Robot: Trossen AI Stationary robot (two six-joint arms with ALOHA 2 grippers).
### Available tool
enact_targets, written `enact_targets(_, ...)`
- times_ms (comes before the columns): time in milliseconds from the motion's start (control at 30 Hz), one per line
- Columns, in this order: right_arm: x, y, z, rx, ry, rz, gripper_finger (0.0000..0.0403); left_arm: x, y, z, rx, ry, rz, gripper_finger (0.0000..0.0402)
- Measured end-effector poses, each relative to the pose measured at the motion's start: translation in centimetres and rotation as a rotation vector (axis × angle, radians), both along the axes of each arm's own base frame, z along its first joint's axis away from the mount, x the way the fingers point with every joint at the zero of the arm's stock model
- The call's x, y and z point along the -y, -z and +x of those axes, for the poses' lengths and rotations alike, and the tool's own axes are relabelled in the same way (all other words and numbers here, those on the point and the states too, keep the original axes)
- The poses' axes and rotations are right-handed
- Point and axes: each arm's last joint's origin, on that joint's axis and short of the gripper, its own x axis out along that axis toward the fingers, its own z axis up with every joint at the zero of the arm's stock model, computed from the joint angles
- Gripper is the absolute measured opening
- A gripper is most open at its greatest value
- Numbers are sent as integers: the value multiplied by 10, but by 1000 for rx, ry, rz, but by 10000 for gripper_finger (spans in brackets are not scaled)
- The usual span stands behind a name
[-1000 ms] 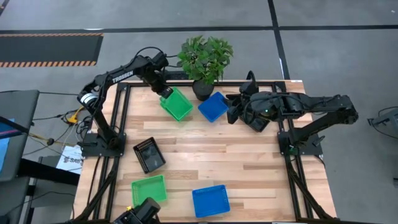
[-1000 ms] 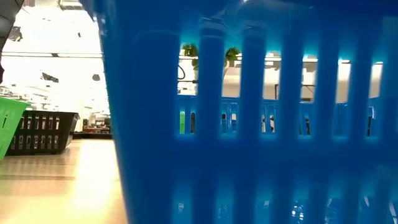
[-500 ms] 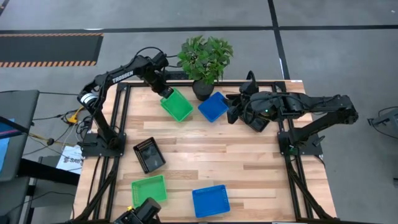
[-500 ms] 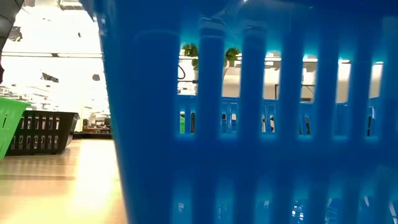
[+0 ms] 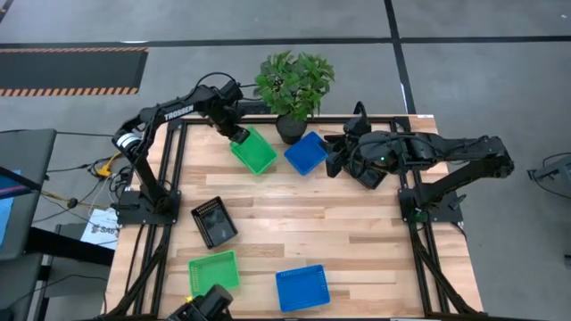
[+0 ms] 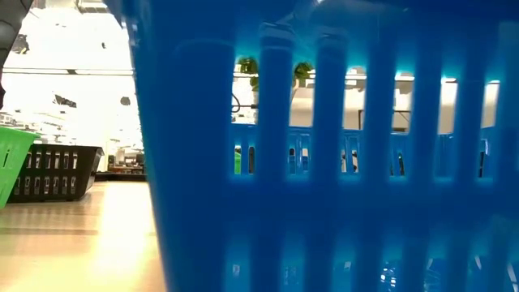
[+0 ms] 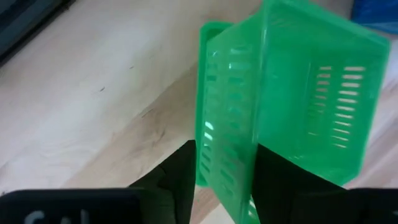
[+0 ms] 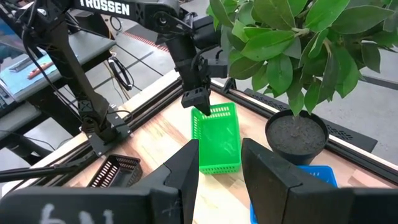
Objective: Stack baskets by color
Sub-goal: Stack the right green basket on the top left green basket
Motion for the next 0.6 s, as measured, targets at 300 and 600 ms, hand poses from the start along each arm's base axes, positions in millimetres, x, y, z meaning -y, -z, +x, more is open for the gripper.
enact_targets(300, 0, 0, 0, -1, -1, -2, 141, 2, 4, 0, -22, 10, 12, 28)
enact_targets(600, 0, 0, 0, -3, -1, -2, 141, 2, 4, -1, -25, -8, 2, 2)
